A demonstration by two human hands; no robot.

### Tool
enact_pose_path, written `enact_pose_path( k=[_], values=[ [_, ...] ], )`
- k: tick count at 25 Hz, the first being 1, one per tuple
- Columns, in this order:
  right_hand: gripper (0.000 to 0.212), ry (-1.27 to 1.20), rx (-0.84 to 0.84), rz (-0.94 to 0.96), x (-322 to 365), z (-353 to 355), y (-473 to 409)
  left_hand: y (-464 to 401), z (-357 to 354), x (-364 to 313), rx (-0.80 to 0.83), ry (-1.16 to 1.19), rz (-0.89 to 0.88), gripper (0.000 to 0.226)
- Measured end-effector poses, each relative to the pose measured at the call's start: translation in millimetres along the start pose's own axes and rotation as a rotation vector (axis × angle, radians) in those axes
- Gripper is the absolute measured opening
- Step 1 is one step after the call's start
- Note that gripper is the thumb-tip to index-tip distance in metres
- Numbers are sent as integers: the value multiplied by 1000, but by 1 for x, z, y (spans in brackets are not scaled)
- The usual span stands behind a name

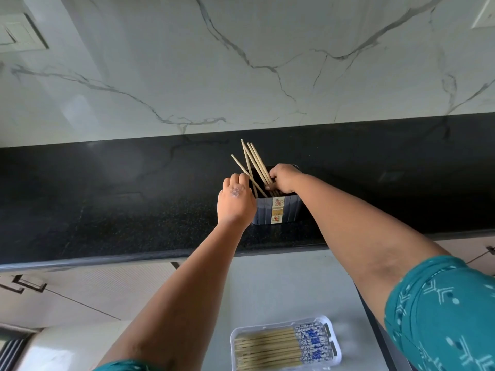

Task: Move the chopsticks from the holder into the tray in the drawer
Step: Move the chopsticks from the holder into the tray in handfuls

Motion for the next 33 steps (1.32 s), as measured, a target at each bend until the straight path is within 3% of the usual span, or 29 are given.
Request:
enact_pose_path(
  k=[5, 9, 12, 14, 16, 18, 20, 23, 25, 27, 29, 33],
  values=[
    [18, -315, -71, -72, -3, -1, 8, 2, 4, -6, -25, -5, -20, 27],
    [12, -583, -263, -4, 6, 26, 36, 8, 17, -7, -52, 20, -16, 26],
    [14, -705, -442, 128, 22, 63, 80, 23, 30, -15, -106, 206, 58, 21],
    [14, -765, -570, 210, 30, 79, 124, 48, 31, -23, -77, 412, 127, 18],
    [13, -823, -595, 232, 37, 71, 168, 80, 23, -36, -2, 518, 87, 25],
    [14, -652, -551, 203, 45, 36, 196, 120, 10, -50, 85, 540, -8, 32],
    [18, -372, -392, 148, 47, -21, 206, 159, -8, -60, 296, 534, -4, 27],
    [19, -147, -32, 36, 30, -122, 216, 224, -53, -50, 762, 242, -44, 31],
    [24, -14, 136, 3, 16, -181, 223, 268, -73, -26, 910, 74, -44, 31],
    [33, 67, 228, -53, 8, -226, 228, 306, -84, 4, 943, 12, 82, 28],
    [35, 138, 308, -76, 6, -263, 232, 328, -84, 25, 874, 7, 218, 23],
    [33, 224, 400, -62, 3, -297, 228, 326, -86, 44, 629, -31, 44, 23]
  ],
)
Point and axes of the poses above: each hand's wrist, its own y-axis away from the middle knuckle, its own z-axis out of the back of the hand, x = y × z, the point moved 3 cm from there along -y, towards the middle knuckle, and after that the axes turned 7 degrees about -y, right-handed, at the moved point
